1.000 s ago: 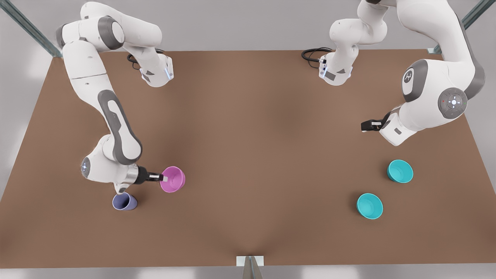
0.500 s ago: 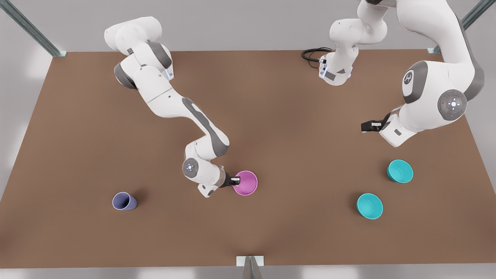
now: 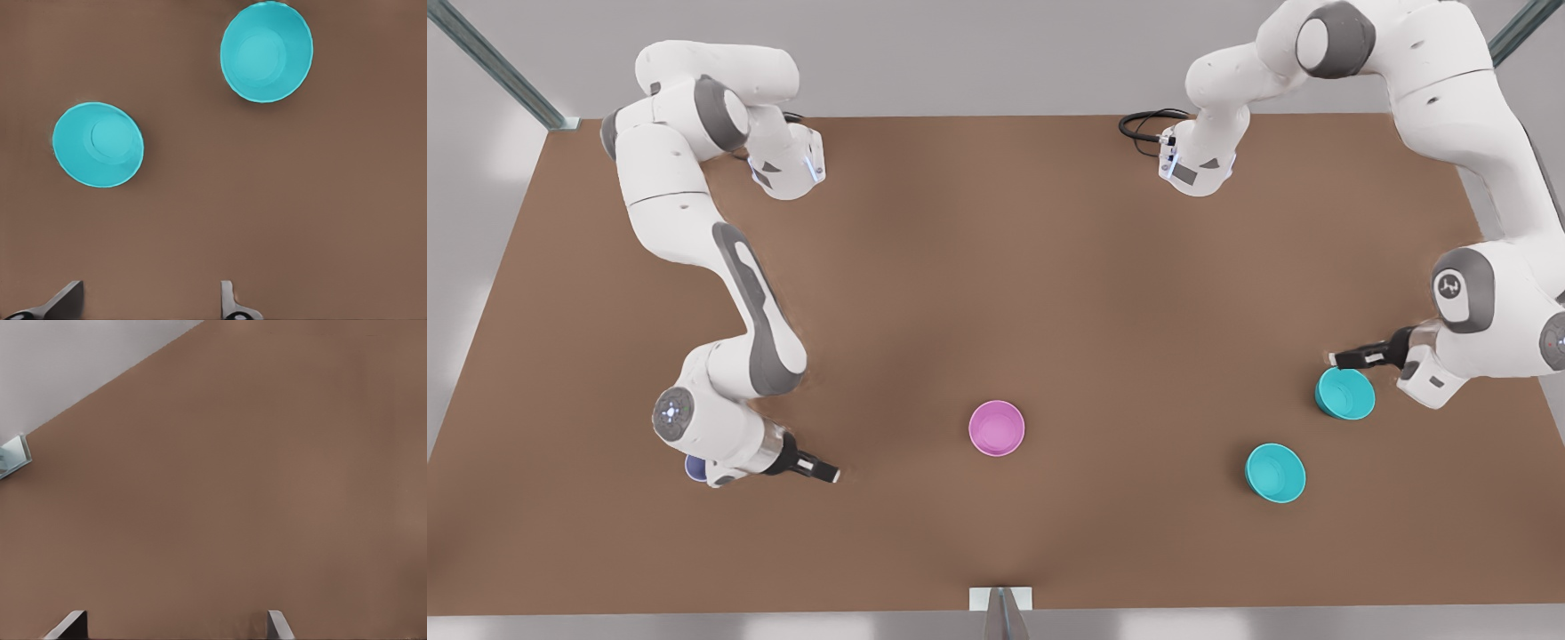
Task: Stack the blue bowl on the pink bowl
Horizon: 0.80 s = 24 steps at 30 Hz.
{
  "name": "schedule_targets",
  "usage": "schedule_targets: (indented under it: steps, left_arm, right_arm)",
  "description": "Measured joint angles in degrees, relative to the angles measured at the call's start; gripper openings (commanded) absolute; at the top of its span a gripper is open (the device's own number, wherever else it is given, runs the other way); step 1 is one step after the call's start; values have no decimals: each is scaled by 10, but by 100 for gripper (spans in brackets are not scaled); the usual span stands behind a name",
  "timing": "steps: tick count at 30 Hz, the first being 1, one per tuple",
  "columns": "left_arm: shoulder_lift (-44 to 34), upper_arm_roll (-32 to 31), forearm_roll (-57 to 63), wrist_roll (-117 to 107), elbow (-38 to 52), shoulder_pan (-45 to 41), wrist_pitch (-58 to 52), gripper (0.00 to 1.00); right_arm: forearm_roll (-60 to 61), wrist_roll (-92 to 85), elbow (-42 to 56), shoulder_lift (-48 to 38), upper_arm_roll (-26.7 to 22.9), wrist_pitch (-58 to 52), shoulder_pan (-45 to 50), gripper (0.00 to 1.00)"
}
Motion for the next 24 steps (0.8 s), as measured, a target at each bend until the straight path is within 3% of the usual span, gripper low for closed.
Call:
schedule_targets:
  steps: [4,8,11,19,20,23,24]
  left_arm:
    - [82,6,-10,75,19,72,81,100]
    - [121,10,-21,138,-6,87,162,100]
    - [128,18,-28,177,-25,87,201,100]
    - [153,28,-56,253,-60,86,247,100]
    - [154,28,-58,261,-61,85,249,91]
    - [154,28,-70,280,-73,83,254,34]
    - [154,28,-74,286,-75,83,255,30]
  right_arm:
    - [-90,-66,-5,-135,0,-132,-127,100]
    - [-107,-124,-38,-274,0,-248,-140,100]
    - [-96,-157,-143,-367,-5,-280,-141,100]
    - [-82,-219,-176,-383,-11,-297,-144,100]
    - [-82,-225,-176,-383,-11,-298,-146,100]
    - [-81,-241,-178,-381,-11,-300,-147,100]
    - [-81,-246,-178,-380,-11,-300,-147,100]
